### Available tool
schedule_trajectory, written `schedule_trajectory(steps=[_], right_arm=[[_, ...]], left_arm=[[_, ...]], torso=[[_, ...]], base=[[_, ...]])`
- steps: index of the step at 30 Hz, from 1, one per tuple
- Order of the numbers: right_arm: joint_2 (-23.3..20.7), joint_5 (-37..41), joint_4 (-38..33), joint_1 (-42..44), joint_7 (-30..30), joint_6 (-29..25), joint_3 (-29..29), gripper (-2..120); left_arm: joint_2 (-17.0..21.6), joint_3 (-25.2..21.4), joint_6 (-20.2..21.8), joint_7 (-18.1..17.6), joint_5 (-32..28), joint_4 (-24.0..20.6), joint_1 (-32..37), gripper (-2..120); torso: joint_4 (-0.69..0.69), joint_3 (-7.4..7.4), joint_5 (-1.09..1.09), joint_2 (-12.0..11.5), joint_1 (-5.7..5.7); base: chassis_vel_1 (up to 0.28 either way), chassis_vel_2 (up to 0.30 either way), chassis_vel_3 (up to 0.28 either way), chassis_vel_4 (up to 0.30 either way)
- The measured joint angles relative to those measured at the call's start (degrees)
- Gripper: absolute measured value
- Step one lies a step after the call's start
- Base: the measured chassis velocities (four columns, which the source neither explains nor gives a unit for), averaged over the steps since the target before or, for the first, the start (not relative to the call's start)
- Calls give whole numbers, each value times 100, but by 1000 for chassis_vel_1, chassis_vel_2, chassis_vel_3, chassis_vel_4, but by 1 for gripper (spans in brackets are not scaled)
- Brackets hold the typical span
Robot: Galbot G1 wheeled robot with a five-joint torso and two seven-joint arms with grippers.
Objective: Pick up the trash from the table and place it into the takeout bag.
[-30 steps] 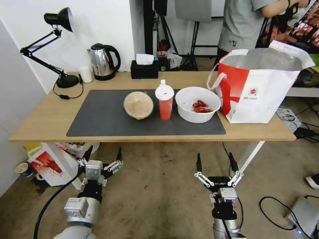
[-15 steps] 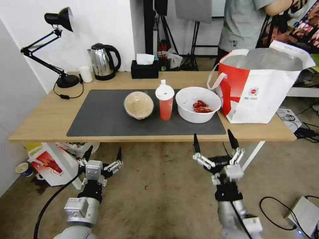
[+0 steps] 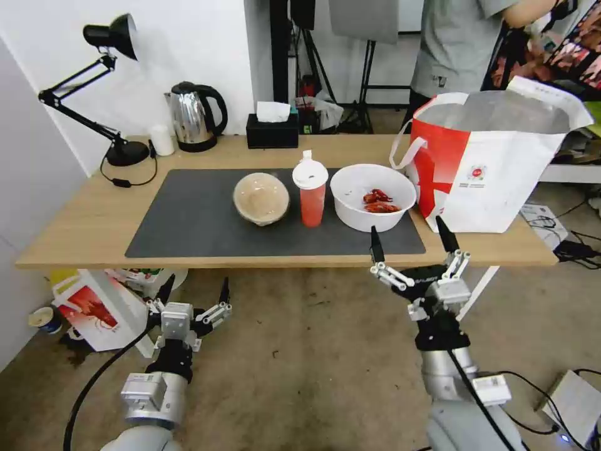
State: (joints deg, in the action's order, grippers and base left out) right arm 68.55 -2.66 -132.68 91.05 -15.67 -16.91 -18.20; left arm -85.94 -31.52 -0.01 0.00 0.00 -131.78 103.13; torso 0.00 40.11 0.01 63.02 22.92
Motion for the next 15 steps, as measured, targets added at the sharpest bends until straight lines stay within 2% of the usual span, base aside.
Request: schedule_trajectory(steps=[7, 12, 13, 15], right_arm=[[-240, 217, -119, -148, 177, 303, -133, 100], [-942, 793, -238, -329, 566, 660, -345, 100], [-942, 793, -238, -329, 566, 660, -345, 100], [-1326, 1024, -302, -374, 620, 799, -399, 100]], left_arm=[[0, 0, 1, 0, 0, 0, 0, 100], [0, 1, 1, 0, 0, 0, 0, 100], [0, 1, 1, 0, 0, 0, 0, 100], [0, 0, 1, 0, 0, 0, 0, 100]], torso=[[0, 0, 0, 0, 0], [0, 0, 0, 0, 0], [0, 0, 0, 0, 0], [0, 0, 1, 0, 0]], base=[[0, 0, 0, 0], [0, 0, 0, 0], [0, 0, 0, 0], [0, 0, 0, 0]])
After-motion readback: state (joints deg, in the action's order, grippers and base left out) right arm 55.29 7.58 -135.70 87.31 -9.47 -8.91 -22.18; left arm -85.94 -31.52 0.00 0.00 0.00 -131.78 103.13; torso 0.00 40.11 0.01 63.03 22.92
